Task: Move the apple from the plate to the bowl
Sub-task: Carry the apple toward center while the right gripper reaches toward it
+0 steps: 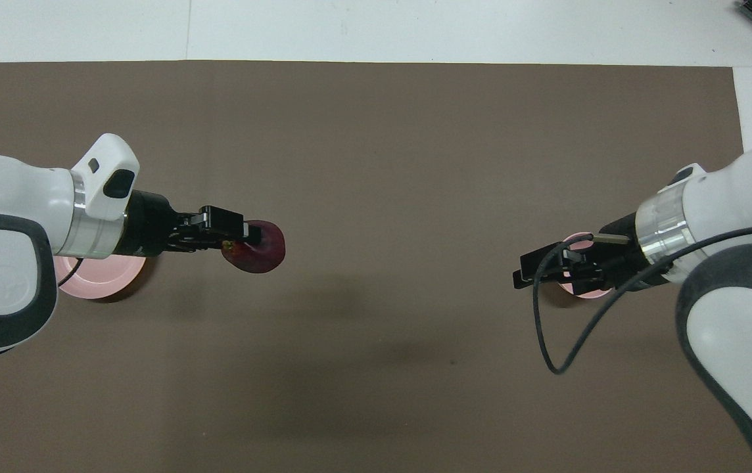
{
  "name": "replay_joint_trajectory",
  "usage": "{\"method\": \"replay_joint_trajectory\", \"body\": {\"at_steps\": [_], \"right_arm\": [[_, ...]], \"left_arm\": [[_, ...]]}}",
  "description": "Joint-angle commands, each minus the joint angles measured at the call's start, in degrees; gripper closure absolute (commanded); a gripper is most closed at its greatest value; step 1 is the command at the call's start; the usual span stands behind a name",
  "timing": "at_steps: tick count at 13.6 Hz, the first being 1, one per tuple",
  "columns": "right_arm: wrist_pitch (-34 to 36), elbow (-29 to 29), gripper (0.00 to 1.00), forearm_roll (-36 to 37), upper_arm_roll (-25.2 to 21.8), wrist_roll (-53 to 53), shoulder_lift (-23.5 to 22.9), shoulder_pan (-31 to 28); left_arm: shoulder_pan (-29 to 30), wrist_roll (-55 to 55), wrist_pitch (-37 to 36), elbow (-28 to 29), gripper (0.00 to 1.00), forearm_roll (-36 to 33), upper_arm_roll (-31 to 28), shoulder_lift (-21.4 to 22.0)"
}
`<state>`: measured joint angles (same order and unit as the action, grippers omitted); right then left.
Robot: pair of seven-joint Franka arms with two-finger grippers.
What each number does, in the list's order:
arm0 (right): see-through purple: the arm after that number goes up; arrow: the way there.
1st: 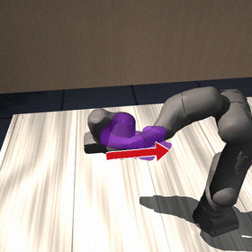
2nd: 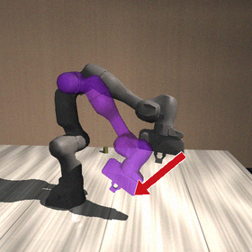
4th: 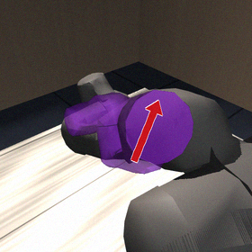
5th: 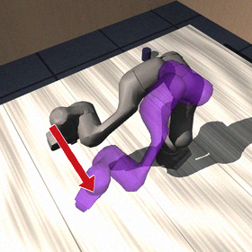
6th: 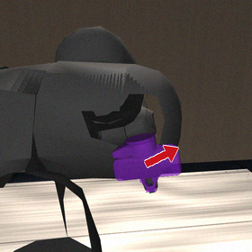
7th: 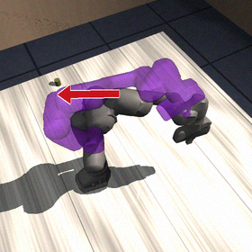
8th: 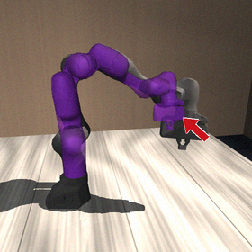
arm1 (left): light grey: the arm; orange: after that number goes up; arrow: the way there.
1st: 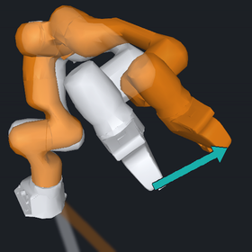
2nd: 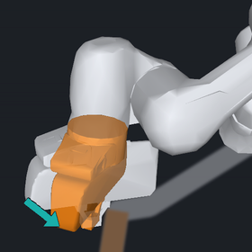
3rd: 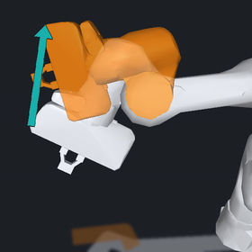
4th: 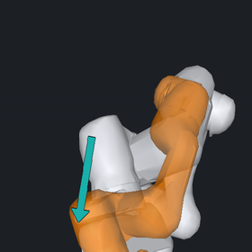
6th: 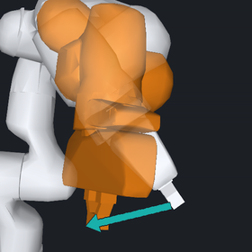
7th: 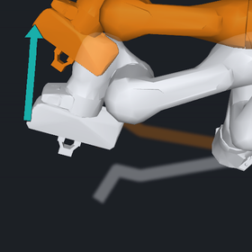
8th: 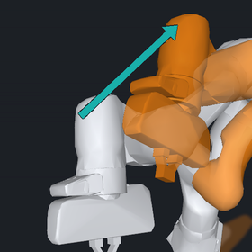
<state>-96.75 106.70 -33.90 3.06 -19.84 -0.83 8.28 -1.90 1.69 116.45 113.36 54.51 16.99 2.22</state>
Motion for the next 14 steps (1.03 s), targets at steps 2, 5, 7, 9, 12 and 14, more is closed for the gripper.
{"method": "replay_joint_trajectory", "body": {"at_steps": [2,5,7,9,12,14], "right_arm": [[-5.4,1.1,0.0,-7.3,-0.2,-15.1,-1.7,5.0],[-10.5,1.0,0.0,-11.5,-0.1,-28.4,-2.3,7.3],[-15.0,1.0,0.0,-12.1,-0.1,-39.0,-2.6,8.9],[-18.4,0.9,0.0,-12.8,-0.2,-45.4,-2.9,10.9],[-23.9,0.4,0.0,-12.7,-0.1,-54.3,-3.7,13.5],[-24.4,-0.2,0.0,-12.9,-0.2,-57.0,-4.3,13.3]], "left_arm": [[0.0,5.5,7.2,0.7,1.0,3.0,3.9,1.1],[-0.3,6.8,7.5,0.8,1.0,3.2,4.3,1.3],[-0.5,7.1,7.4,1.0,1.0,3.1,4.3,1.5],[-0.5,7.3,7.2,1.2,1.0,3.0,4.3,1.6],[-0.5,7.9,7.2,1.2,1.0,2.6,4.3,1.6],[-0.8,8.2,7.2,1.2,1.0,2.4,4.3,1.6]]}}
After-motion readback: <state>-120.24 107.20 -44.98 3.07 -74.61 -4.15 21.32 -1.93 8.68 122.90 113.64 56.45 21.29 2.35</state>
